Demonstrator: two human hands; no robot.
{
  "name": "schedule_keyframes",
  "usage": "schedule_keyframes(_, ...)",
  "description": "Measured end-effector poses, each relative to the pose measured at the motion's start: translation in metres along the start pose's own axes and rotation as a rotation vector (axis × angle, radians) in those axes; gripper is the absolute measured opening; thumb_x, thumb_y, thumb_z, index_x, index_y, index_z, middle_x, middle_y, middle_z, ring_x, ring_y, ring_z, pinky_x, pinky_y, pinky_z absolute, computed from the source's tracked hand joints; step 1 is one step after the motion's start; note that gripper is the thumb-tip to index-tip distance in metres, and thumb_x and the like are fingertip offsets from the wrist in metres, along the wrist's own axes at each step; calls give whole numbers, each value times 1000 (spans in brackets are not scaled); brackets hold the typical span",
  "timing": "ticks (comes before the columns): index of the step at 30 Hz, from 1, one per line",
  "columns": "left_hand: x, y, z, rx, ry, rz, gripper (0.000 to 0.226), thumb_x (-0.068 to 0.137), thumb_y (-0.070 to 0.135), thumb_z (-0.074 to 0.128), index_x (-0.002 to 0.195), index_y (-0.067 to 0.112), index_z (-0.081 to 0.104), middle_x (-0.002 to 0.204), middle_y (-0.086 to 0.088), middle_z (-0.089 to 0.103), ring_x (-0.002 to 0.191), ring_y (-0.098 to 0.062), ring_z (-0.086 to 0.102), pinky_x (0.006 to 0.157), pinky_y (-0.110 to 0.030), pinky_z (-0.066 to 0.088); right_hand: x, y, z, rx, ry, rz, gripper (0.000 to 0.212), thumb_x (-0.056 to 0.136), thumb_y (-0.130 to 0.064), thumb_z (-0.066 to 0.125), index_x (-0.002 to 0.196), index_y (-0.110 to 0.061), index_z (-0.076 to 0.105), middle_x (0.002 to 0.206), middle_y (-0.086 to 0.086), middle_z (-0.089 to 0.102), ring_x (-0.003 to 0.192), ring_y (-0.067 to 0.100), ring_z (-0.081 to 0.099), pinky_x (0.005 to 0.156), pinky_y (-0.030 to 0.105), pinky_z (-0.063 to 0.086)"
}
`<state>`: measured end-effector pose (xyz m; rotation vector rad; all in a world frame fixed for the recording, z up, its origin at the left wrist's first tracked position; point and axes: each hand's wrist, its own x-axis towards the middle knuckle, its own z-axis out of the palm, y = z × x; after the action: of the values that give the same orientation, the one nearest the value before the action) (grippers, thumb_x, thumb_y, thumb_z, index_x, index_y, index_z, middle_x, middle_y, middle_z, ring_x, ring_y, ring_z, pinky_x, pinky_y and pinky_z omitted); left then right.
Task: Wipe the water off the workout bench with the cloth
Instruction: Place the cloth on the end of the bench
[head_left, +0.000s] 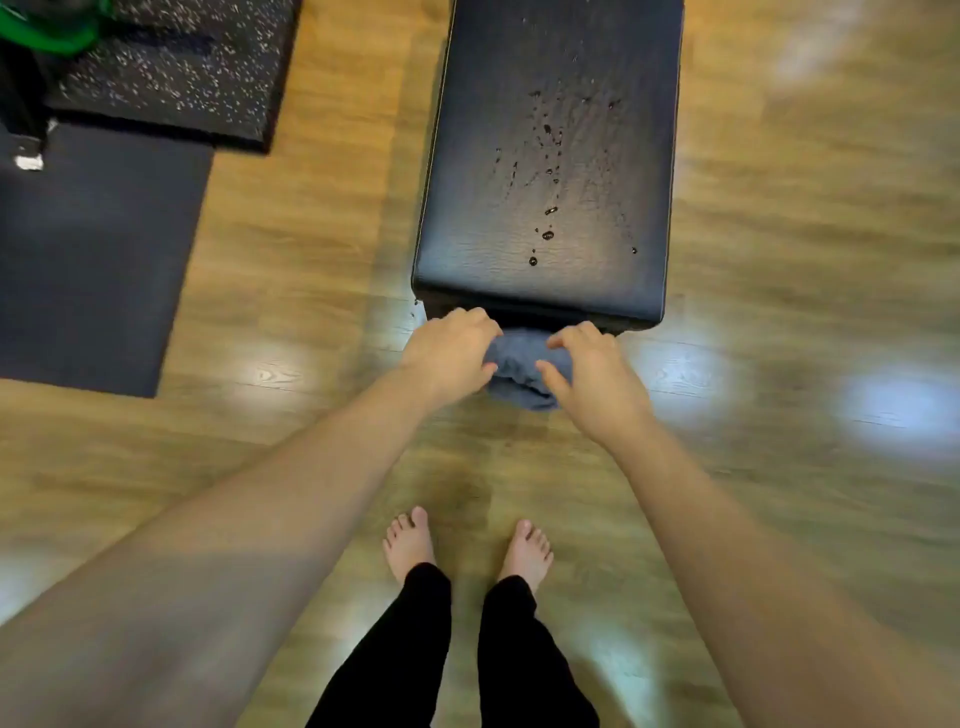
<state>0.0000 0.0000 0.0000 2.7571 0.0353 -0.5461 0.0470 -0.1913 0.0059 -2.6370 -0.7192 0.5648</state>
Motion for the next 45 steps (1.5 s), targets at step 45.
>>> schedule_keyframes(45,37,48,-109,-37,282,1,31,88,18,61,119,14,57,130,-7,54,123,-33,50,103,-50,39,68,11,-121,-544,183,-178,31,77,-24,67,103,-15,52,106,10,55,99,34,50,80,45,36)
